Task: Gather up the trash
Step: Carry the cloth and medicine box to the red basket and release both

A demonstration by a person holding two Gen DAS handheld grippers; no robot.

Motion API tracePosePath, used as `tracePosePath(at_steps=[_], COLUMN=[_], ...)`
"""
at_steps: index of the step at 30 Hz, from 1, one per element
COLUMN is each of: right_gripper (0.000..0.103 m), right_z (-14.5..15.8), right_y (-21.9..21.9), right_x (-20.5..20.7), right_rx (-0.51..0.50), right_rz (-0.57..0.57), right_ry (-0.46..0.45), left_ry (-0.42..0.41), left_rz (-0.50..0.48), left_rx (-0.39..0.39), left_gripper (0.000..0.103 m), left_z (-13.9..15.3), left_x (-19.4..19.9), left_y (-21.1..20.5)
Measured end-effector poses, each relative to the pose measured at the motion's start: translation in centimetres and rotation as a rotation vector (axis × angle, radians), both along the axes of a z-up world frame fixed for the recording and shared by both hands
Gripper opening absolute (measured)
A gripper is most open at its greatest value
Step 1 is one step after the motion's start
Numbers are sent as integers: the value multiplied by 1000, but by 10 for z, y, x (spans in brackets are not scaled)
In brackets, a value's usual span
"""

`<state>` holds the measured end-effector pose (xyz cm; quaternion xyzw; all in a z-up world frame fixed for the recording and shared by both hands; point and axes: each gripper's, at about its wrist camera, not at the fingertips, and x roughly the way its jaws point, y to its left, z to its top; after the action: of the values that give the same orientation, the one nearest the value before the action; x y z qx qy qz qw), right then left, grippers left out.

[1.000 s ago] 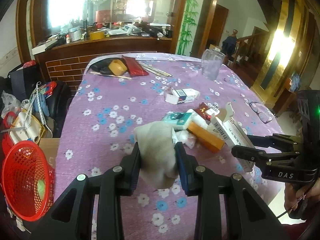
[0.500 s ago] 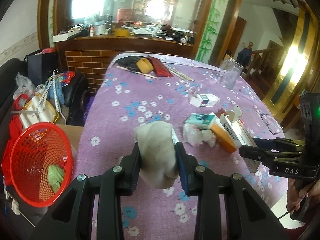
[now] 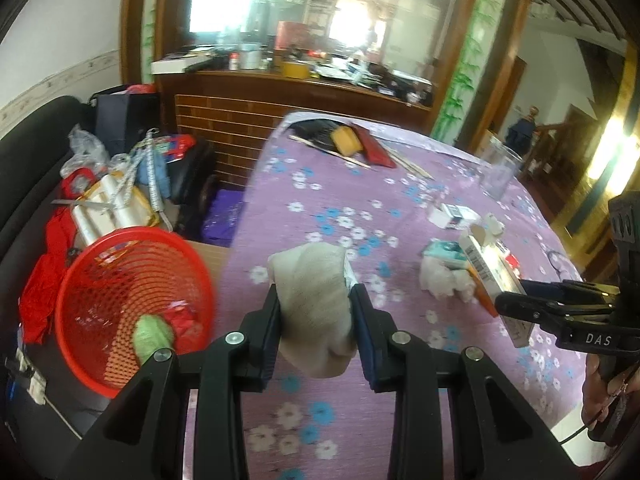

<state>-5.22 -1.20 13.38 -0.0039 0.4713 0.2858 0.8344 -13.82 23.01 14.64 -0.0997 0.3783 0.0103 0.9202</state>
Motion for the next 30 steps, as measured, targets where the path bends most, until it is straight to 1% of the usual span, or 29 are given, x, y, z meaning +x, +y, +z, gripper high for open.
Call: tracePosePath(at_steps=[8, 14, 21, 24, 30], right_gripper=[60, 60, 60, 60, 60], right_z=[2, 8, 11, 5, -10], right_y=[59, 116, 184, 207, 241], right_x=[3, 2, -1, 2, 14], right_rx=[-1, 20, 30, 33, 31], right_rz=[117, 218, 326, 352, 370], right_ry=[26, 46, 60, 79, 132], left_ry=[9, 24, 38, 41, 65], left_rz=[152, 251, 306, 318, 330], left_rx=[-23, -23, -16, -11, -13], left_gripper=[32, 32, 32, 33, 33], left_z=[-8, -14, -18, -19, -26], left_x=[-20, -36, -45, -43, -35], left_y=[64, 108, 135, 141, 150])
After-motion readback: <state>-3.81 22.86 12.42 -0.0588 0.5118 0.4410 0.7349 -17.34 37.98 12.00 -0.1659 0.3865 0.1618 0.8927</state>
